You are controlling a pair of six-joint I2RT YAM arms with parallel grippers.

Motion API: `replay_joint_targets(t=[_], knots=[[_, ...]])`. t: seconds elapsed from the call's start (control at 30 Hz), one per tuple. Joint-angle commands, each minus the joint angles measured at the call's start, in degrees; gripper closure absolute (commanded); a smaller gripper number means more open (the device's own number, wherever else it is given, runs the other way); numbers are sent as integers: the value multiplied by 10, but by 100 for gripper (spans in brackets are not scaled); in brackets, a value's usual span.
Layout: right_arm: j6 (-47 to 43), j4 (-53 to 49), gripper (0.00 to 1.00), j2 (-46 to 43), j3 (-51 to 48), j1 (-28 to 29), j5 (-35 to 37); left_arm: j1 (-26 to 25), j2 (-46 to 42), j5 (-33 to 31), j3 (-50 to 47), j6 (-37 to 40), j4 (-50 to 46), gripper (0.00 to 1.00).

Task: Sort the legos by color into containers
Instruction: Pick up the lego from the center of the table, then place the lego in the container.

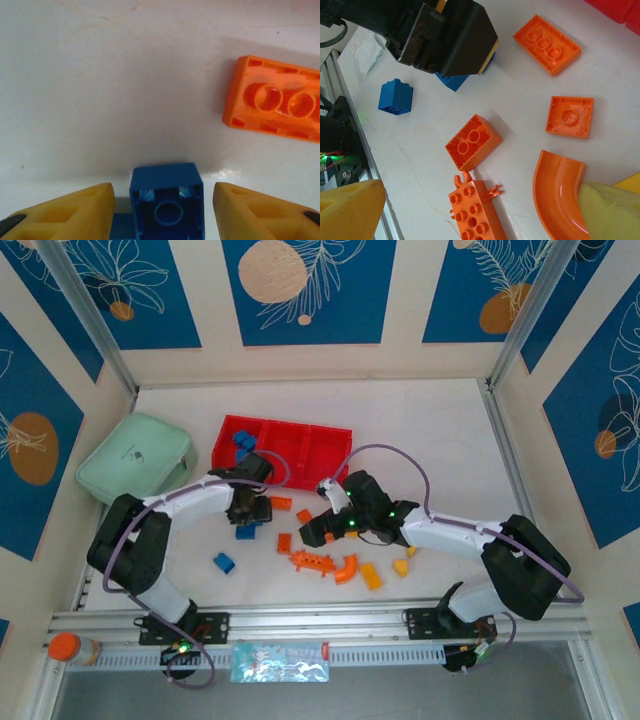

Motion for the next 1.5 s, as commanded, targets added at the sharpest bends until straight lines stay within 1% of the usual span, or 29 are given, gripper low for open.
replay_joint_targets(t=[0.0,0.13,0.47,0.6,0.73,0.83,0.97,1.13,1.27,1.47], knots=[[-12,12,1,8,-7,-2,4,-3,17,-2,19,3,13,49],[-11,14,1,12,-5,-3,1,-3,20,-5,16,2,13,56],[-6,15,1,5,-8,-9,-1,-2,-14,-8,3,6,3,70],[-6,-9,1,-9,3,-10,-6,-1,-46,-17,12,10,-19,71],[2,-33,1,-22,19,-13,-16,4,-85,-46,29,24,-51,71],[12,-31,1,-32,23,-17,-23,23,-109,-58,43,40,-70,71],[20,-54,1,-34,49,-19,-26,62,-126,-61,83,75,-86,71],[29,-69,1,-37,69,-20,-13,109,-90,-66,167,117,-104,71],[34,-71,1,-31,79,-24,-11,131,-35,-68,233,134,-100,71],[35,-77,1,-23,90,-30,-13,156,71,-84,329,150,-102,70]])
